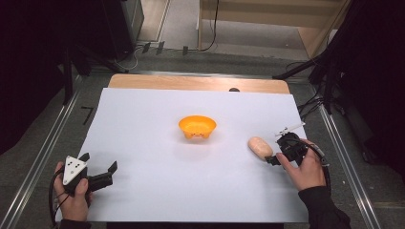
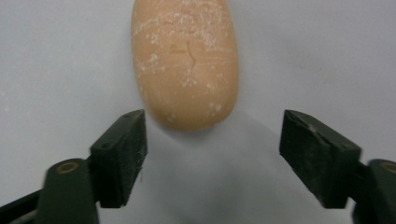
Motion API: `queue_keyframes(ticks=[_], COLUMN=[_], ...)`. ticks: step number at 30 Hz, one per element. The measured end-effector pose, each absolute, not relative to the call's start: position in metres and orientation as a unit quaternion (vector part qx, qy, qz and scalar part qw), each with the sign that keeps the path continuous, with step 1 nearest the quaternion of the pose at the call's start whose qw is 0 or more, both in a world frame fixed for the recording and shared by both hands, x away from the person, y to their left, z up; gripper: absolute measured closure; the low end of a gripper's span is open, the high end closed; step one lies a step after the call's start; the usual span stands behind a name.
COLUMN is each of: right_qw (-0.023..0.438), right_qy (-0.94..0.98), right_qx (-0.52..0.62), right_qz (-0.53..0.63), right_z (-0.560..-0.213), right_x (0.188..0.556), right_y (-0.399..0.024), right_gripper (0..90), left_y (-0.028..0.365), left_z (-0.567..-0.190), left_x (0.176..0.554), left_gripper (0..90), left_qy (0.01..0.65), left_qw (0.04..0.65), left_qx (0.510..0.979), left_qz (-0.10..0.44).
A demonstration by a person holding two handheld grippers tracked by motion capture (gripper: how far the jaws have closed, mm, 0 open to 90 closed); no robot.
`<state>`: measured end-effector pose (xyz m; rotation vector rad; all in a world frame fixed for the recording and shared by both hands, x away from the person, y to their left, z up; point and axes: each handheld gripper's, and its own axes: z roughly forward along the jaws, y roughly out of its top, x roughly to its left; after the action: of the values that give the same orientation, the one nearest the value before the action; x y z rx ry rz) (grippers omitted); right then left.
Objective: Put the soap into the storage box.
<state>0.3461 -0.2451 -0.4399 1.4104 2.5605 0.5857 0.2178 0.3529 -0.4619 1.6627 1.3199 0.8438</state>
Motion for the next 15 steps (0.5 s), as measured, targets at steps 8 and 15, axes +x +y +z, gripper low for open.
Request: queue_keyframes(ticks=[8, 15], right_qw=[0.075, 0.061], right_qy=[0.866, 0.874], right_qx=[0.463, 0.457], right_qz=[0.172, 0.152], right_z=[-0.434, -0.432], right_x=[0.36, 0.373], right_y=[-0.229, -0.215], right_gripper=[22.6, 28.9], left_y=[0.353, 0.353], left_z=[-0.462, -0.462], left_x=[0.218, 0.218], left_gripper=[0.0, 0.0], left_qy=[0.525, 0.525], left_qw=[0.415, 0.419], left_qx=[0.663, 0.662], left_qz=[0.334, 0.333])
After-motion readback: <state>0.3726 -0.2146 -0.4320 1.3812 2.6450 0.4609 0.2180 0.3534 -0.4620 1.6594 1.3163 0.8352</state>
